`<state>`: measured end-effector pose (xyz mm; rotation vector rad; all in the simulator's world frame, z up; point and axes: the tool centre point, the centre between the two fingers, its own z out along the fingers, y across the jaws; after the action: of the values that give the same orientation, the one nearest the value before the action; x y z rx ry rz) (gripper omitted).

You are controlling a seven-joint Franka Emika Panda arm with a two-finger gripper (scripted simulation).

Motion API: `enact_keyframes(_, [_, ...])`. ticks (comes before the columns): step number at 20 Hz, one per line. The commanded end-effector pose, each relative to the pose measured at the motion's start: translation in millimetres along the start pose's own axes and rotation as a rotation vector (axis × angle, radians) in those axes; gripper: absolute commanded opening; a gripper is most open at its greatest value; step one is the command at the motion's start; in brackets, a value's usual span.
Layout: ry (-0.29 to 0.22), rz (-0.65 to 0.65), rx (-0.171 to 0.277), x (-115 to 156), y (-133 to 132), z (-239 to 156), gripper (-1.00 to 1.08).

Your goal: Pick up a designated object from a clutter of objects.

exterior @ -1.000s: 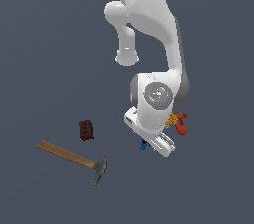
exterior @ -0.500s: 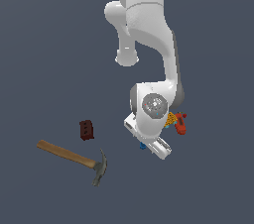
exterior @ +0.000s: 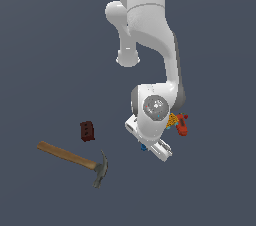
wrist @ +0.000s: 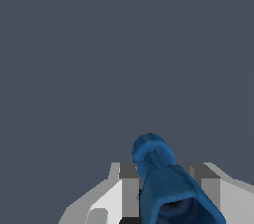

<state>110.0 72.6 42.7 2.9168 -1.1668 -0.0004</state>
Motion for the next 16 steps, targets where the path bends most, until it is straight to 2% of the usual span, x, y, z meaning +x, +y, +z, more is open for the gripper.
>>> enact_keyframes(1, [0.0, 0.0, 0.0, 0.0, -0.1, 0.0, -1.0])
enact_keyframes(9, [0.0, 0.0, 0.0, -5.3, 0.2, -7.2, -1.0])
enact_keyframes(16, [0.0, 0.0, 0.001, -25.2, 1.1, -34.3, -1.0])
